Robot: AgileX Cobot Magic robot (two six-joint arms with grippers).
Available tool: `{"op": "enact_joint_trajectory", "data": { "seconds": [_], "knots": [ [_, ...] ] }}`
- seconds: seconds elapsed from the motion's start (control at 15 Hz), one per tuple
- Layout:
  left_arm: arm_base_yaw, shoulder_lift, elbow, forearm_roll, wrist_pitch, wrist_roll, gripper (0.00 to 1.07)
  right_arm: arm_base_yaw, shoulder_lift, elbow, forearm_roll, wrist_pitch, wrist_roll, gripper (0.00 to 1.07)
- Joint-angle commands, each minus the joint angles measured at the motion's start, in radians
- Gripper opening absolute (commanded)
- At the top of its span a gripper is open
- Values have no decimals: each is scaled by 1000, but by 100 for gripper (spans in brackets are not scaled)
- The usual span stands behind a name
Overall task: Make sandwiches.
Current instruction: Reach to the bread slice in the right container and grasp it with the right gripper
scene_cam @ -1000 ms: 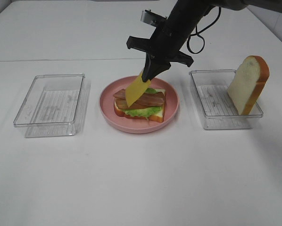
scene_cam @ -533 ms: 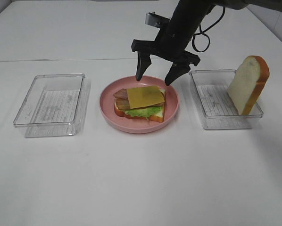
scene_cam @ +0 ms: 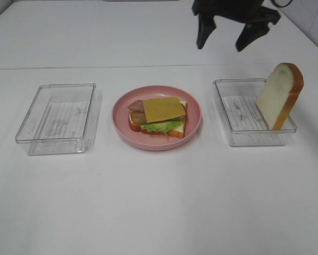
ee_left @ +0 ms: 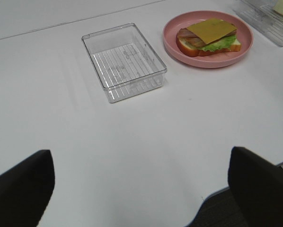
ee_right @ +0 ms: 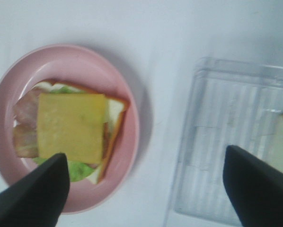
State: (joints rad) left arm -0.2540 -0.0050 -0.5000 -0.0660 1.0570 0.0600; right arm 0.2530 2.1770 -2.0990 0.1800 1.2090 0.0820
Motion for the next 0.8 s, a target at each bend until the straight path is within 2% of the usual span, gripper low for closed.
{"op": "enact_joint_trajectory", "data": {
  "seconds": [0.07,0.27,0.47,0.53,0.6,0.8],
  "knots": [
    [2,-21,2,-8,-11,-2,94,-73,-50,-3,-80,69,2,83],
    [2,-21,2,-8,-11,-2,94,-173,-57,12,-107,82,3,83],
    [2,-21,2,-8,-11,-2,94,-253,-65,89,-103,82,-15,83],
    [2,-21,2,-8,-11,-2,94,-259,-65,112,-98,82,-21,83],
    [2,-21,2,-8,-11,-2,94,-266,-69,206,-89,81,-55,83],
    [2,-21,2,-8,-11,-2,94,-264,-69,296,-85,-4,-64,83]
  ]
}}
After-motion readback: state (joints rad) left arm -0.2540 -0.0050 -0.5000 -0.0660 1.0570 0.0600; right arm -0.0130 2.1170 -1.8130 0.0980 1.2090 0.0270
